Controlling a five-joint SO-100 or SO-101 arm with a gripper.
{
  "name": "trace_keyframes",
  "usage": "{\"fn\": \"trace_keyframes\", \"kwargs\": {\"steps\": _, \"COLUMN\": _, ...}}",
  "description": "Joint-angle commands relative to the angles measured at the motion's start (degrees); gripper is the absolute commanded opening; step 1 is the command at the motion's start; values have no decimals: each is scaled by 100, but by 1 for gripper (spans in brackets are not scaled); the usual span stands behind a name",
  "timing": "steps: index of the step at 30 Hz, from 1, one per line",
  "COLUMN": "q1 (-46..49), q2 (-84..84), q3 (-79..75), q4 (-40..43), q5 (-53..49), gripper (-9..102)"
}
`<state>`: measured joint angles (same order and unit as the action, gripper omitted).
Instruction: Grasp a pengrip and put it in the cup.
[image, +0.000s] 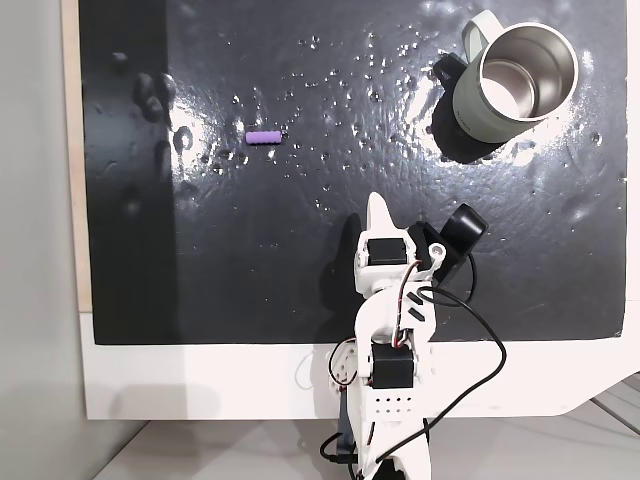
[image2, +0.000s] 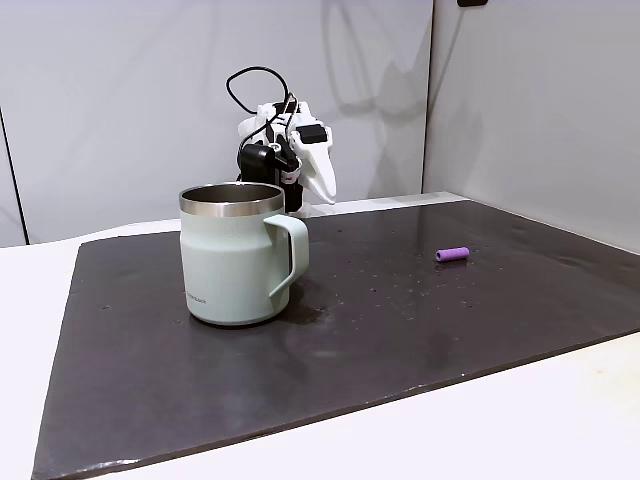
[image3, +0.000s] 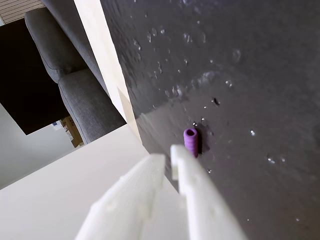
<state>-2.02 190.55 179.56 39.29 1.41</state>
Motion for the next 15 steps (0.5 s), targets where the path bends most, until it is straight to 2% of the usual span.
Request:
{"fn": "trace_keyframes", "kwargs": {"steps": 1, "q1": -237, "q2": 70, "q3": 316, "q4": -308, "q5": -202, "gripper": 0}}
{"fn": "trace_keyframes", "kwargs": {"steps": 15, "q1": -237, "q2": 70, "q3": 35, "q4": -220, "q5": -88, "gripper": 0}}
